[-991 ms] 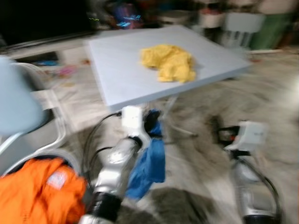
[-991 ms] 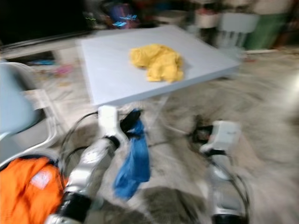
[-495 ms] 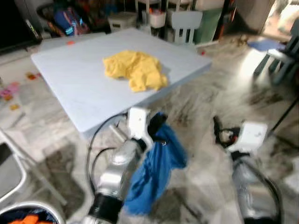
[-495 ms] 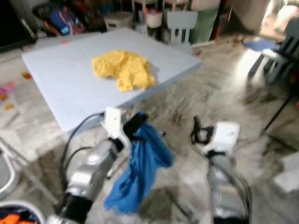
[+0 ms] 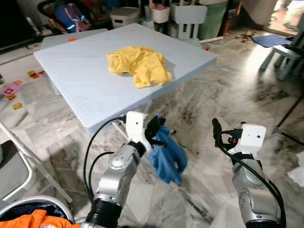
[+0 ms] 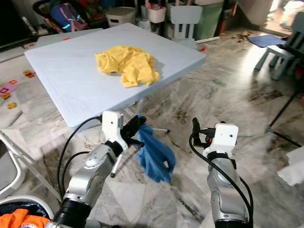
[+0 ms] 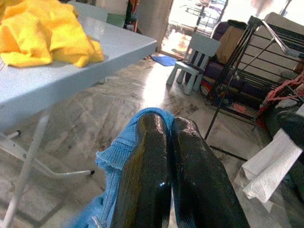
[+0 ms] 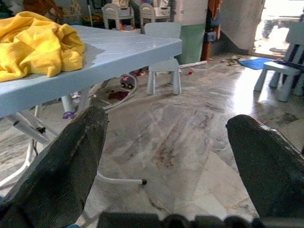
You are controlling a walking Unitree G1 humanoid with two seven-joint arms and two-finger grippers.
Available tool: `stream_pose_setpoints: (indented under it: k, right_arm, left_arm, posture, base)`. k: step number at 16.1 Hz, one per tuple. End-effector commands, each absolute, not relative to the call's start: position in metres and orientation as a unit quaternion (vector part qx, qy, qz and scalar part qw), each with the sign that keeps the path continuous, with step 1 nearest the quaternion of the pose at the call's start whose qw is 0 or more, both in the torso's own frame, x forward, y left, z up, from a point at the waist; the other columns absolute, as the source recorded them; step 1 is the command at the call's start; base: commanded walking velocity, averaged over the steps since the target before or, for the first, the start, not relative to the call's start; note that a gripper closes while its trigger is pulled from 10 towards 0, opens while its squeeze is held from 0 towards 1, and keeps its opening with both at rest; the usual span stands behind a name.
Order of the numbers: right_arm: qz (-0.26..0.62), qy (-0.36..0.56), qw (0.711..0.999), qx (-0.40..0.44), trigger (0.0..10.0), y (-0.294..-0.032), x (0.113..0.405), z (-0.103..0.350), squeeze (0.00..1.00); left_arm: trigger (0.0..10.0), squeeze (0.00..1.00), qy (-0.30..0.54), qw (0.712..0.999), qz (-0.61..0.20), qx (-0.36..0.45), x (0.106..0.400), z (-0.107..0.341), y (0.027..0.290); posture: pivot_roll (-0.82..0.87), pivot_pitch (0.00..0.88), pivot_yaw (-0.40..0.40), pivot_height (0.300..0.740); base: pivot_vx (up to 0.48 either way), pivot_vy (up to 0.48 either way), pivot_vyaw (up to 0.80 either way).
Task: Hang hanger
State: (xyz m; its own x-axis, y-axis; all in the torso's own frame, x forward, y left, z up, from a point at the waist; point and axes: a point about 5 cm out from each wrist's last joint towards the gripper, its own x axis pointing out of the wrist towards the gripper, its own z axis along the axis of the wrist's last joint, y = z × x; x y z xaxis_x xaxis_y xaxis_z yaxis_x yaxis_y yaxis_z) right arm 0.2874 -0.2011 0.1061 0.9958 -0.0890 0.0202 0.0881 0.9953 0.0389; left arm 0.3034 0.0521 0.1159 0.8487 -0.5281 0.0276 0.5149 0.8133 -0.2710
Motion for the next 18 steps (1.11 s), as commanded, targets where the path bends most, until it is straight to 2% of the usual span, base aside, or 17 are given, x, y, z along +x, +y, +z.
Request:
stream_pose_setpoints:
  k: [1,4,11,18]
  right_arm:
    - [-0.038,-0.007,0.999,0.021,10.0,-0.1963,0.2867,0.1049,0.00]
    - [-0.025,-0.007,0.999,0.020,10.0,-0.1892,0.2888,0.1057,0.00]
    - [-0.029,-0.011,0.999,0.014,10.0,-0.1940,0.2901,0.1083,0.00]
    - [-0.026,-0.008,1.000,0.014,10.0,-0.1922,0.2885,0.1065,0.00]
  left_arm:
    - [10.0,0.00,0.011,0.949,-0.274,-0.156,0.2988,0.1208,0.0486]
    - [10.0,0.00,0.015,0.950,-0.271,-0.156,0.2969,0.1185,0.0495]
    - [10.0,0.00,0.021,0.948,-0.276,-0.159,0.2956,0.1168,0.0460]
    - [10.0,0.00,0.031,0.947,-0.276,-0.160,0.2935,0.1142,0.0468]
  posture:
    - [-0.11,0.047,0.002,0.740]
    - [-0.11,0.048,-0.001,0.740]
    - [-0.12,0.051,0.000,0.740]
    - [-0.12,0.061,0.001,0.740]
  base:
    - [0.300,0.000,0.00]
    - [0.315,0.000,-0.68]
    - [0.314,0.000,-0.77]
    - [0.309,0.000,-0.55]
